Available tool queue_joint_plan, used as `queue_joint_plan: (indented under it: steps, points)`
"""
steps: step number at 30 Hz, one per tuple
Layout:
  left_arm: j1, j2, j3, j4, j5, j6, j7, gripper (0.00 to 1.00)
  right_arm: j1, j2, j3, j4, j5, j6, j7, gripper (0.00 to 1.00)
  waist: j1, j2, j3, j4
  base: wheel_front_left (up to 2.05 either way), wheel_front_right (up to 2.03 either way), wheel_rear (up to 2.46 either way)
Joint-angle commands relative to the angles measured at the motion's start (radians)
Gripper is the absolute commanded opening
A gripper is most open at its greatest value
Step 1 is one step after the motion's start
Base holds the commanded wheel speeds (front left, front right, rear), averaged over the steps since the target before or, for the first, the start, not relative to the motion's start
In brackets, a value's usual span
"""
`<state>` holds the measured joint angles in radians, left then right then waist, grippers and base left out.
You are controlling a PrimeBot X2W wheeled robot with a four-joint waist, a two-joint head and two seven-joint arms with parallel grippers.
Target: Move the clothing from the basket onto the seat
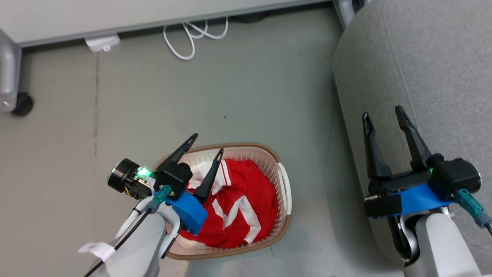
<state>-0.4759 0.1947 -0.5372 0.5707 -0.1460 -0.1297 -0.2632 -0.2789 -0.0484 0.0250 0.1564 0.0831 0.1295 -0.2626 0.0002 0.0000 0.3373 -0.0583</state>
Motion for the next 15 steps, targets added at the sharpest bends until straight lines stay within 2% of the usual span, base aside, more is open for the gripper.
queue_joint_plan:
  steps: [1,15]
  points:
    - [-0.036,0.02,-0.038,0.032,-0.012,0.0,-0.003,1.0,-0.031,-0.004,0.004,-0.011,0.0,0.002,-0.004,1.0,-0.0002,0.0,0.074,-0.032,0.0,0.0,0.0]
    - [-0.227,0.067,-0.35,0.274,-0.112,0.0,-0.003,1.0,-0.134,-0.004,0.031,-0.071,-0.007,0.002,-0.004,1.0,-0.0002,0.0,0.272,-0.068,0.0,0.0,0.0]
